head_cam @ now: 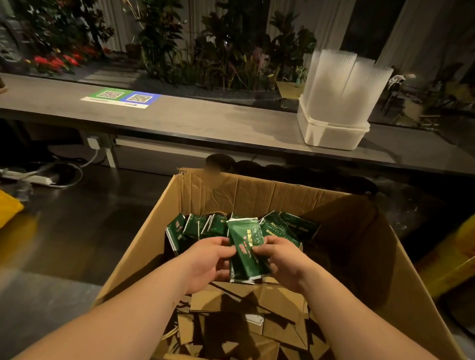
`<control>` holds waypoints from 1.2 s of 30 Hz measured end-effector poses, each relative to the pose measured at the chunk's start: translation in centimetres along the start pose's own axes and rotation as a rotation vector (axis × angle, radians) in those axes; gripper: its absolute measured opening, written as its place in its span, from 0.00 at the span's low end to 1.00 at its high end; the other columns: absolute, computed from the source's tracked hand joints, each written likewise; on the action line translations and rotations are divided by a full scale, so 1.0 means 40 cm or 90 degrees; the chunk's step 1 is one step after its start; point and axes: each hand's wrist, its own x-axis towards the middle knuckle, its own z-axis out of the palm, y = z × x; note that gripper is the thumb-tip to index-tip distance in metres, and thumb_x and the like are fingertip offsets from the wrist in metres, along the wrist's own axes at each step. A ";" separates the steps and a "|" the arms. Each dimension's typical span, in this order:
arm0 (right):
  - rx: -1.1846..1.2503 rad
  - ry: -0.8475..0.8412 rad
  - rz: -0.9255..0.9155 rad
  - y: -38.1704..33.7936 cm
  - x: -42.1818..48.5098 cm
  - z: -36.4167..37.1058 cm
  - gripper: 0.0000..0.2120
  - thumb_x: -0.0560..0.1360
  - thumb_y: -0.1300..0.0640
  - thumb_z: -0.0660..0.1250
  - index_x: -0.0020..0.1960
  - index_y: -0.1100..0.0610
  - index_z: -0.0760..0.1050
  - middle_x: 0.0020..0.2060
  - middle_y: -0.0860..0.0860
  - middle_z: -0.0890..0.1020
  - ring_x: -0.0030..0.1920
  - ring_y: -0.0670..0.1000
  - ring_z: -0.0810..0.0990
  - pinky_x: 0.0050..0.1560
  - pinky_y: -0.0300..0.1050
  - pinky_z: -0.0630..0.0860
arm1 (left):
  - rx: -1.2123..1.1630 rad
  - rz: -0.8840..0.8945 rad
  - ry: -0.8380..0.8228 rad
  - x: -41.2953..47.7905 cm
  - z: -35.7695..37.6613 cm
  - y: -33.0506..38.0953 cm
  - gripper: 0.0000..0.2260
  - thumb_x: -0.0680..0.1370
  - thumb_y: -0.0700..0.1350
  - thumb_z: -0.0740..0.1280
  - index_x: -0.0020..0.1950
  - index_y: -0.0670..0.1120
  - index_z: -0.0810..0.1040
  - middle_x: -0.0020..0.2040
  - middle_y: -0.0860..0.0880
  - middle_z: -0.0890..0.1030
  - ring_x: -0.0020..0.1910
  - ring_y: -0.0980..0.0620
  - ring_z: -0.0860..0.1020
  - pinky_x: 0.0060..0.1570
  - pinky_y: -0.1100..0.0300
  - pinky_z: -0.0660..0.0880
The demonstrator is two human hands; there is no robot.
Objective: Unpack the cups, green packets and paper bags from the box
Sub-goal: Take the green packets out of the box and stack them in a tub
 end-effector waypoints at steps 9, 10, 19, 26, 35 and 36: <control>-0.121 0.171 -0.092 0.000 0.010 -0.014 0.20 0.81 0.66 0.66 0.68 0.51 0.66 0.62 0.53 0.79 0.49 0.54 0.86 0.38 0.46 0.84 | 0.144 -0.093 0.425 0.063 -0.095 -0.010 0.28 0.79 0.45 0.70 0.78 0.51 0.66 0.72 0.42 0.68 0.64 0.40 0.71 0.60 0.43 0.73; -0.145 0.164 -0.096 -0.002 0.005 -0.011 0.17 0.81 0.65 0.66 0.66 0.51 0.68 0.60 0.52 0.80 0.49 0.52 0.85 0.38 0.45 0.84 | 0.133 -0.090 0.413 0.064 -0.092 -0.003 0.29 0.79 0.45 0.70 0.79 0.50 0.65 0.73 0.42 0.68 0.67 0.39 0.71 0.63 0.42 0.72; -0.029 0.094 -0.061 -0.021 -0.023 0.001 0.11 0.83 0.65 0.62 0.63 0.55 0.75 0.55 0.57 0.84 0.55 0.57 0.85 0.57 0.58 0.83 | 0.219 0.064 0.476 0.033 -0.081 0.004 0.24 0.83 0.39 0.63 0.79 0.46 0.66 0.76 0.46 0.67 0.65 0.44 0.75 0.63 0.49 0.76; 0.419 -0.030 0.031 -0.060 -0.073 -0.002 0.13 0.82 0.67 0.59 0.65 0.64 0.75 0.58 0.68 0.82 0.58 0.65 0.84 0.54 0.62 0.83 | 0.281 0.409 0.410 -0.059 0.002 -0.003 0.22 0.83 0.40 0.64 0.77 0.51 0.69 0.75 0.56 0.65 0.69 0.55 0.70 0.67 0.55 0.71; 0.527 -0.024 0.046 -0.069 -0.085 0.015 0.12 0.84 0.64 0.56 0.62 0.69 0.73 0.57 0.69 0.81 0.62 0.68 0.79 0.61 0.64 0.74 | 0.094 0.322 0.056 -0.055 0.041 -0.008 0.19 0.86 0.39 0.54 0.65 0.58 0.80 0.69 0.58 0.79 0.70 0.56 0.73 0.73 0.50 0.68; 0.534 -0.022 0.045 -0.066 -0.080 0.013 0.12 0.84 0.64 0.56 0.63 0.69 0.72 0.59 0.70 0.81 0.62 0.68 0.79 0.63 0.65 0.73 | 0.103 0.311 0.035 -0.056 0.040 -0.009 0.20 0.86 0.39 0.54 0.65 0.58 0.79 0.69 0.57 0.79 0.70 0.57 0.74 0.72 0.51 0.69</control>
